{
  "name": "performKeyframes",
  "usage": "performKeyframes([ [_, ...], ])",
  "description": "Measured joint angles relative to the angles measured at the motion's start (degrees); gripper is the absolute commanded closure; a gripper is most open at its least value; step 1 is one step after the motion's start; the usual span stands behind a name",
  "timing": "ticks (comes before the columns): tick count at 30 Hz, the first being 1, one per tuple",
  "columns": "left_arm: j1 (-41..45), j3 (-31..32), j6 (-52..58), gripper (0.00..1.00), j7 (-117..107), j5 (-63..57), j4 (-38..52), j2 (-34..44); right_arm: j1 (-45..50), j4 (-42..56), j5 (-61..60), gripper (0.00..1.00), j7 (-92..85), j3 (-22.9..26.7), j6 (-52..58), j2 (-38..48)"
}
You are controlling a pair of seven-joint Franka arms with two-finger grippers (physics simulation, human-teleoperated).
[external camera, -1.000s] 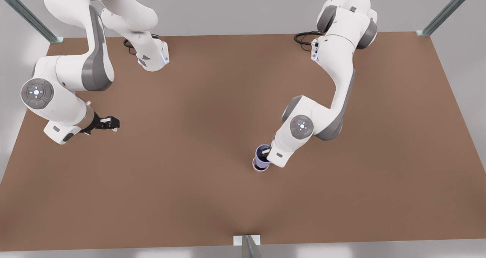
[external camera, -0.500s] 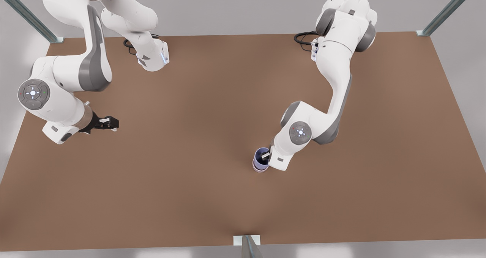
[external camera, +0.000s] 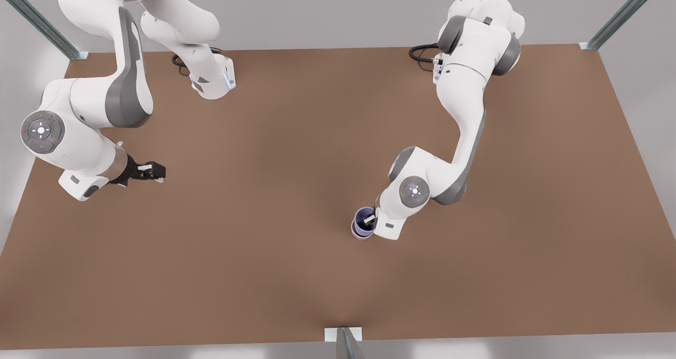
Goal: Stack the cups, with the pink cup at the bottom and the purple cup at the top
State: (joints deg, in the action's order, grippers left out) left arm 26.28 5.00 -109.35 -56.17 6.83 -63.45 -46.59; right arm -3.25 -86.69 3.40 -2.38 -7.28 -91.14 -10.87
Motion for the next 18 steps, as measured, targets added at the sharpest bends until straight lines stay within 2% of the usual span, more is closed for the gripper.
performKeyframes([
  [3,0.0,0.0,-0.1,0.79,-0.4,0.0,0.0,-0.4,0.0,0.0,0.0,0.0,0.0,0.0,0.0,0.0],
  [4,0.0,0.0,-0.1,0.63,-0.4,0.0,0.0,-0.5,0.0,0.0,0.0,0.0,-0.1,0.0,0.0,0.0],
  [6,0.0,0.0,-0.3,0.53,-0.6,0.1,0.0,-0.6,0.0,0.0,0.0,0.0,-0.1,0.0,0.0,0.0],
  [7,0.0,0.0,-0.4,0.4,-0.6,0.1,0.0,-0.6,0.0,0.0,0.0,0.0,-0.1,0.0,0.0,0.0],
  [8,0.0,0.0,-0.5,0.33,-0.7,0.2,0.0,-0.6,0.0,0.0,0.0,0.0,-0.1,0.0,0.0,0.0],
  [11,0.0,0.0,-0.8,0.25,-0.8,0.2,0.0,-0.8,0.0,0.0,-0.1,0.0,-0.1,0.0,0.0,0.0],
  [12,0.0,0.0,-0.8,0.16,-0.9,0.2,0.0,-0.8,0.0,0.0,-0.1,0.0,-0.2,0.0,0.0,0.0],
  [13,-0.1,0.0,-0.8,0.02,-0.9,0.2,0.0,-0.8,0.0,0.0,-0.1,0.0,-0.2,0.0,0.0,0.0],
  [18,-0.5,0.0,-0.7,0.0,-1.0,0.1,0.0,-0.3,0.0,0.0,-0.1,0.0,-0.2,0.0,0.0,0.0],
])
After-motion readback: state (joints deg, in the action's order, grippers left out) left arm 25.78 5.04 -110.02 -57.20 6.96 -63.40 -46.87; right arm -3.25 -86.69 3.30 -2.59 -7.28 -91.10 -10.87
